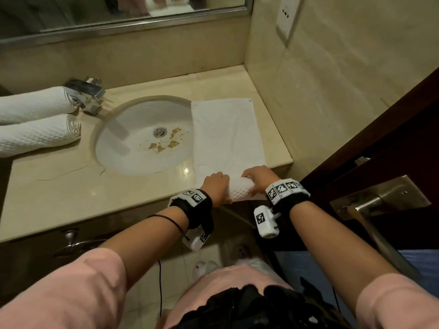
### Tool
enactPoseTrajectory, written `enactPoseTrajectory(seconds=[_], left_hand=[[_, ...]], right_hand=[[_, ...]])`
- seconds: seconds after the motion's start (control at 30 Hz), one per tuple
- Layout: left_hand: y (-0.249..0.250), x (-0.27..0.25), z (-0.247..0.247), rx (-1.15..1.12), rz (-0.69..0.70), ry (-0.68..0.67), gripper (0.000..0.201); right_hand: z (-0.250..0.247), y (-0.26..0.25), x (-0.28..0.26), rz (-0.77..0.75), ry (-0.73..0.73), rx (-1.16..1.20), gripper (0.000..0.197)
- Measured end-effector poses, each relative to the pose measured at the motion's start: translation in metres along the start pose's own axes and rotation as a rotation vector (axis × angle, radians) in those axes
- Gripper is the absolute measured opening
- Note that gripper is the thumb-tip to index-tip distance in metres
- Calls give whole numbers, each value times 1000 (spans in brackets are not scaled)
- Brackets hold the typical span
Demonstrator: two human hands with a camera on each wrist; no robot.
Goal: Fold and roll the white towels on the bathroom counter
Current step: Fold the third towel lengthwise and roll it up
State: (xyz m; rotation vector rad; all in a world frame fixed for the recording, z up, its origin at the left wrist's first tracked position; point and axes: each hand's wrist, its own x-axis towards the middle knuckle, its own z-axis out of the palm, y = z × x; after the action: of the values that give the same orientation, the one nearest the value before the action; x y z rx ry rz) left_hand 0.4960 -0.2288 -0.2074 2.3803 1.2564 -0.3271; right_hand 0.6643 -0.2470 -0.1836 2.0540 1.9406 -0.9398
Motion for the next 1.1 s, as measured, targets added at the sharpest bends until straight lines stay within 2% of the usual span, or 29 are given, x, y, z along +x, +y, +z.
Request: enactPoseTrajectory(seconds=[0.1,0.2,0.27,0.33,0.43,0.53,0.6,0.73,0.8,0.9,1.0,1.1], left_hand=[[3,-5,7,117,70,140,50],[-2,-2,6,-4,78,99,44],[-5,4,1,-96,59,48,46],[-7,11,-3,-140,41,11,50],[-11,20,-9,-180,5,-37,58],[-15,25,-13,-212,-3,-83,62],[-17,27,-14,-213,-2,-97,64],[-20,25,-15,-219,-8,-109,65],[-18,23,-13,-197,-10,-96,64],[-9,14,-5,-31,24,-6,58],[-3,7,5,180,61,102,60],[-1,9,9,231,54,147,43]], right_hand=[[-14,-2,8,26,-87,-5,61],[-19,-2,10,59,-139,-23,61],[-13,-2,10,51,-120,-45,62],[0,-2,7,32,-53,-67,70],[24,4,2,15,122,-69,90],[38,8,-3,-6,282,-91,79],[39,8,-2,-7,313,-100,65],[27,1,3,-12,236,-140,44],[18,1,6,-9,187,-125,39],[8,2,8,-5,115,-70,45],[0,1,11,-15,79,-31,51],[-7,1,13,-18,47,-29,53]])
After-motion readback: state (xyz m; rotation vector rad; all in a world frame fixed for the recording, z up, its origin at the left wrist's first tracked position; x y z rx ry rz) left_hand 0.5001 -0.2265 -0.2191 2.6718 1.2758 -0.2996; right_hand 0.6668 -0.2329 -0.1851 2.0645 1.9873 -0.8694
